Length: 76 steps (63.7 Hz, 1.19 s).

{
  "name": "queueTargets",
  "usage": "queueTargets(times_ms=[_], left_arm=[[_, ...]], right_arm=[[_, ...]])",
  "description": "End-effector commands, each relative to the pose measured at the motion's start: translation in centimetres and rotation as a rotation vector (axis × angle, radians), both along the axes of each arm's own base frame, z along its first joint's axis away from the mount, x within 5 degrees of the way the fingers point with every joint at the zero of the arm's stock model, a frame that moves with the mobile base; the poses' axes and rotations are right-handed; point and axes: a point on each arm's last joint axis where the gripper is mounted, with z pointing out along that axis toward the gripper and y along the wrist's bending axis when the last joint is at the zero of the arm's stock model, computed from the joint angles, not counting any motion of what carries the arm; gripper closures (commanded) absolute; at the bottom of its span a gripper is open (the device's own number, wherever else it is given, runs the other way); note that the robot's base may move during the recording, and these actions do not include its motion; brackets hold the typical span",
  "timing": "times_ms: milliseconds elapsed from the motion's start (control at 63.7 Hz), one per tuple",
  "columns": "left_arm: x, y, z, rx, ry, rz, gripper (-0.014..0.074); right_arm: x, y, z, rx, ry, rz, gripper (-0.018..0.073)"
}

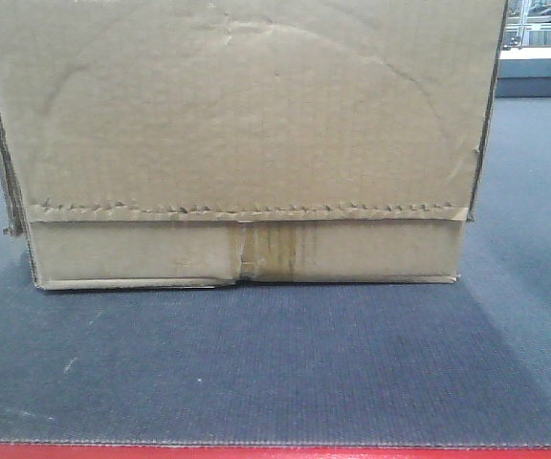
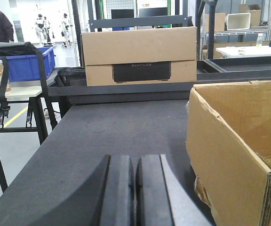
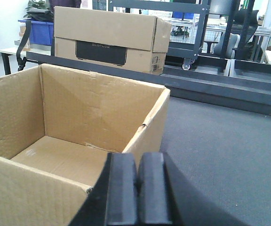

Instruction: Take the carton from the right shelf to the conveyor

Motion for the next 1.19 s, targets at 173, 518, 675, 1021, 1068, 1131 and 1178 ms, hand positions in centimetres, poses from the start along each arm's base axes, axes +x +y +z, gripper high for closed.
queueTargets(times_ms=[173, 518, 675, 1021, 1068, 1131, 1178], left_arm=[[-0.1, -0.1, 0.2, -0.016, -0.024, -0.007, 0.0582], [-2.4, -0.1, -4.8, 0.043, -0.082, 0.011, 0.0582], [-3.0, -0.1, -9.4, 0.043, -0.095, 0.014, 0.0582], [-2.8, -0.1, -10.9, 0.049, -0.056, 0.015, 0.0582], [-2.8, -0.1, -10.9, 0.049, -0.056, 0.015, 0.0582], [-2.8, -0.1, -10.9, 0.033, -0.057, 0.014, 0.0582], [-2.8, -0.1, -10.8, -0.01, -0.072, 0.011, 0.0582]], right_arm=[[-0.2, 0.0, 0.2, 0.003, -0.028, 0.005, 0.0627], [-0.2, 0.0, 0.2, 0.003, -0.028, 0.005, 0.0627], [-0.2, 0.0, 0.2, 0.003, -0.028, 0.005, 0.0627], [-0.2, 0.0, 0.3, 0.006, -0.034, 0.006, 0.0627], [-0.2, 0.0, 0.3, 0.006, -0.034, 0.006, 0.0627], [-0.2, 0.0, 0.3, 0.006, -0.034, 0.006, 0.0627], [-0.2, 0.0, 0.3, 0.006, -0.034, 0.006, 0.0627]])
